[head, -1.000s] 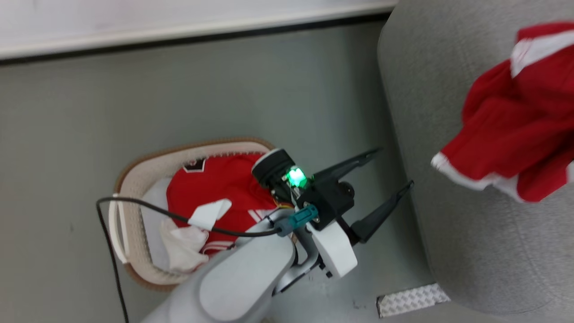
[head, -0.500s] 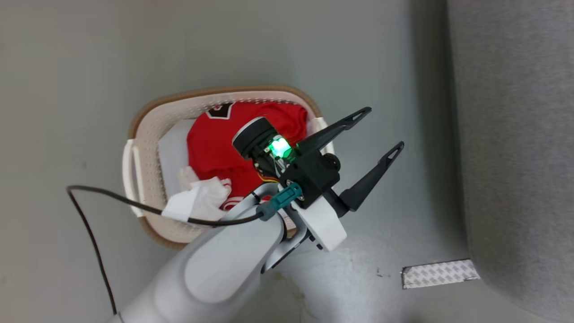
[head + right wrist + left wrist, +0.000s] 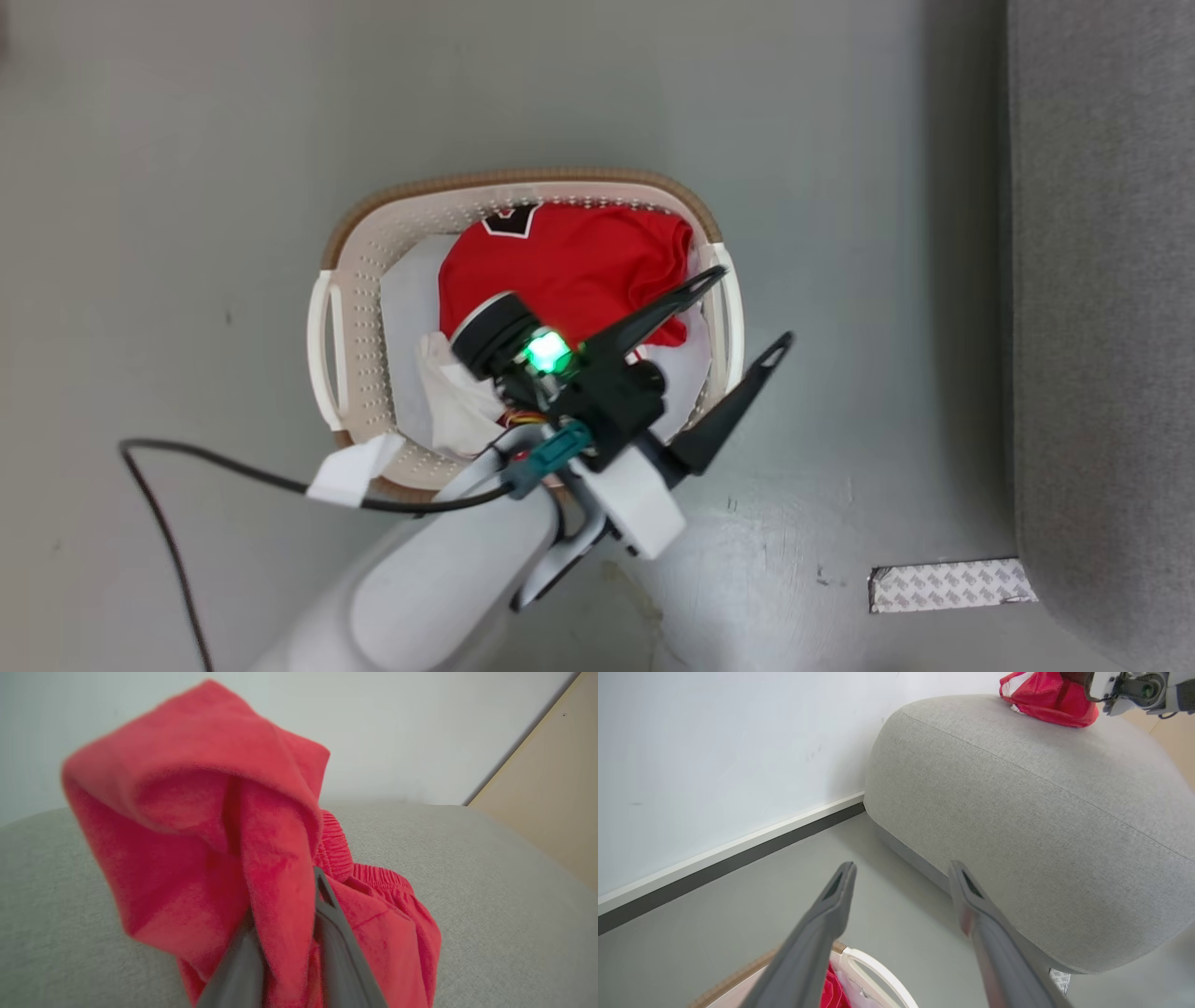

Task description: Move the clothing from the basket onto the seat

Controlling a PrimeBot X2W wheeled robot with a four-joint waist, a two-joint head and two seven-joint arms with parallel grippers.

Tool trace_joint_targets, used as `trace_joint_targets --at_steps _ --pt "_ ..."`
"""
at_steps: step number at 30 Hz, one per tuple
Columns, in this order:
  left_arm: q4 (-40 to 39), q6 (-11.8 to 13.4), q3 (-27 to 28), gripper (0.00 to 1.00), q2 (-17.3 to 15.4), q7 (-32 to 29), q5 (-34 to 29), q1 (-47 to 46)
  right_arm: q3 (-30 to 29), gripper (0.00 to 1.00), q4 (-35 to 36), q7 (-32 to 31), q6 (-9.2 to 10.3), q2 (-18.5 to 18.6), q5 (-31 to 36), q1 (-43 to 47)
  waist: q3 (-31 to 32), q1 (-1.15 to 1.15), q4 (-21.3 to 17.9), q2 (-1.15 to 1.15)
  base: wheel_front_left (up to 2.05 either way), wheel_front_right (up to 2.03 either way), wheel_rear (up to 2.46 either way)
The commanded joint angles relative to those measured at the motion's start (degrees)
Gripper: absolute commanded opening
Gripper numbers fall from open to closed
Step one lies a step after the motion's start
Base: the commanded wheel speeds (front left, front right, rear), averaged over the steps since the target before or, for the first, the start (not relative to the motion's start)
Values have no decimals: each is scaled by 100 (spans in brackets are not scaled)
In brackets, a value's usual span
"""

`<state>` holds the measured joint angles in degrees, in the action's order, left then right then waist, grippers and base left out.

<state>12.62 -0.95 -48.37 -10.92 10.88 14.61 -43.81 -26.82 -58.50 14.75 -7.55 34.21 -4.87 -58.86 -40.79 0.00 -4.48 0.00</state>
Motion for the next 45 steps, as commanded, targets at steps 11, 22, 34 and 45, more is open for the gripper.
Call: trace_joint_targets --at_steps 11,22,34,45 --pt "-96 225 178 100 -427 67 293 596 369 100 1024 45 11 -759 506 1064 833 0 -197 0 0 0 0" --pt "247 404 457 100 -339 372 645 1131 718 100 2645 38 11 -1373 337 2768 1970 0 -109 0 0 0 0" --pt "276 654 1400 100 -242 426 610 2152 735 100 4103 38 11 -2124 412 4279 3156 0 441 0 0 0 0" --pt "344 616 2519 100 -101 427 361 3422 1209 100 4208 37 11 -2812 258 5397 3956 0 906 0 0 0 0"
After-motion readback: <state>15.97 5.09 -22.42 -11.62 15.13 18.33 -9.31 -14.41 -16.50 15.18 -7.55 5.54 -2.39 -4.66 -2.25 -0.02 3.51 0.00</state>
